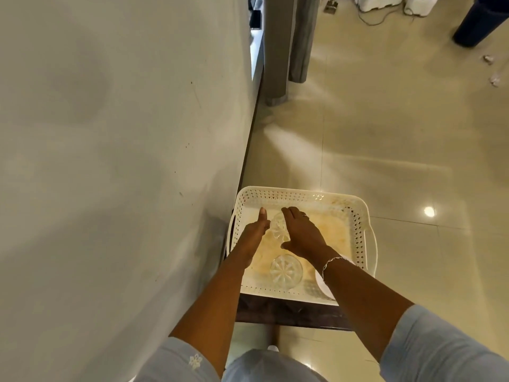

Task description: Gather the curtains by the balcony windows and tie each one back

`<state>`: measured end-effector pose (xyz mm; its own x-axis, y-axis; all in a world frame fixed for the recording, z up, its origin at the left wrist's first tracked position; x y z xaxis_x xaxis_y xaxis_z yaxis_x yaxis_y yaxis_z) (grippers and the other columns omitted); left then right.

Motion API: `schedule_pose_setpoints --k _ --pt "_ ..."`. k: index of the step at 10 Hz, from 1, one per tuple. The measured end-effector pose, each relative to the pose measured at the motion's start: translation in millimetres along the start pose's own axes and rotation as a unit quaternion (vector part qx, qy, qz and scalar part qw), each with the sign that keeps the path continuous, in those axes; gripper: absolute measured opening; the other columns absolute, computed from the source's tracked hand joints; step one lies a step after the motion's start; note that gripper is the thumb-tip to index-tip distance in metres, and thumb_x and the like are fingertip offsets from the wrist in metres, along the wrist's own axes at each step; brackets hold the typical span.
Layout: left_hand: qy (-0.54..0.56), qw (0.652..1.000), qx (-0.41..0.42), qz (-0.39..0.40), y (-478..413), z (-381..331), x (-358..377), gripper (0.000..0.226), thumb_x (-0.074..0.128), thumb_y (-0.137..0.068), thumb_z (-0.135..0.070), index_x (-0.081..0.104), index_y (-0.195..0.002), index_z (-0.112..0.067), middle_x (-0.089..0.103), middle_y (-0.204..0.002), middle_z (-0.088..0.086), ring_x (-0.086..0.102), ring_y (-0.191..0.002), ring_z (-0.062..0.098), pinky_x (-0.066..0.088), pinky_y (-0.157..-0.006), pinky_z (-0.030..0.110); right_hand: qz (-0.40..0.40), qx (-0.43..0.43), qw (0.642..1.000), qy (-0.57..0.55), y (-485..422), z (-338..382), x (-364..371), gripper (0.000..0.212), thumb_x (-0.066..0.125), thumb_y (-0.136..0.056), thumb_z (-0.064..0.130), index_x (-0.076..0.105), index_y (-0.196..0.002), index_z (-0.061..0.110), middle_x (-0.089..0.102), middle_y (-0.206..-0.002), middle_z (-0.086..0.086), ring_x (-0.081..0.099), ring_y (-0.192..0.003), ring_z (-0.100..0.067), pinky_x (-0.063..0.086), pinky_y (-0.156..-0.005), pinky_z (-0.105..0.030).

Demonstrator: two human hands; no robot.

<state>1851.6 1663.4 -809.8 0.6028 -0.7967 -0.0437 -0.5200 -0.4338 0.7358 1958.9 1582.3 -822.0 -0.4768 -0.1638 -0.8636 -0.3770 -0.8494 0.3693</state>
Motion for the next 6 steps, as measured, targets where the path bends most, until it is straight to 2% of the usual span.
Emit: schedule_pose_setpoints --k 2,4,6 --pt "0.003 1.0 -0.022 0.003 -6.9 6.7 4.9 0.067 0.018 -0.093 -0.059 0.049 -0.131 -0.014 0.042 -0.144 0.01 0.036 -0.136 0.024 0.022 -0.114 0.042 0.028 -0.003 1.0 0.0 -4.8 -7.1 11.3 0.096 0.082 -0.066 0.022 0.025 -0.141 0.005 0.035 -0.141 -0.011 0.041 -0.125 -0.032 0.046 -0.091 -0.038" --pt "-0.004 0.999 -0.037 0.005 -8.7 8.9 9.1 0.068 0.017 -0.093 -0.058 0.045 -0.135 -0.013 0.04 -0.146 0.01 0.034 -0.137 0.024 0.023 -0.112 0.038 0.046 -0.004 0.999 0.004 -5.9 -12.0 18.5 0.095 0.081 -0.067 0.02 0.024 -0.141 0.004 0.033 -0.142 -0.011 0.035 -0.129 -0.032 0.045 -0.093 -0.04" --pt "-0.038 0.999 -0.03 -0.023 1.3 9.4 13.2 0.063 0.018 -0.094 -0.057 0.04 -0.138 -0.018 0.038 -0.147 0.008 0.034 -0.136 0.026 0.027 -0.11 0.039 0.053 0.004 0.999 -0.006 -2.3 -9.2 5.6 0.085 0.071 -0.078 0.03 0.021 -0.143 0.006 0.024 -0.149 -0.015 0.03 -0.135 -0.034 0.035 -0.105 -0.038"
Point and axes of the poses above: each hand's wrist, its own y-axis away from the middle knuckle, its own x-axis out of the palm, z = x × y, the point moved 1 cm from there along -y, towards the middle knuckle
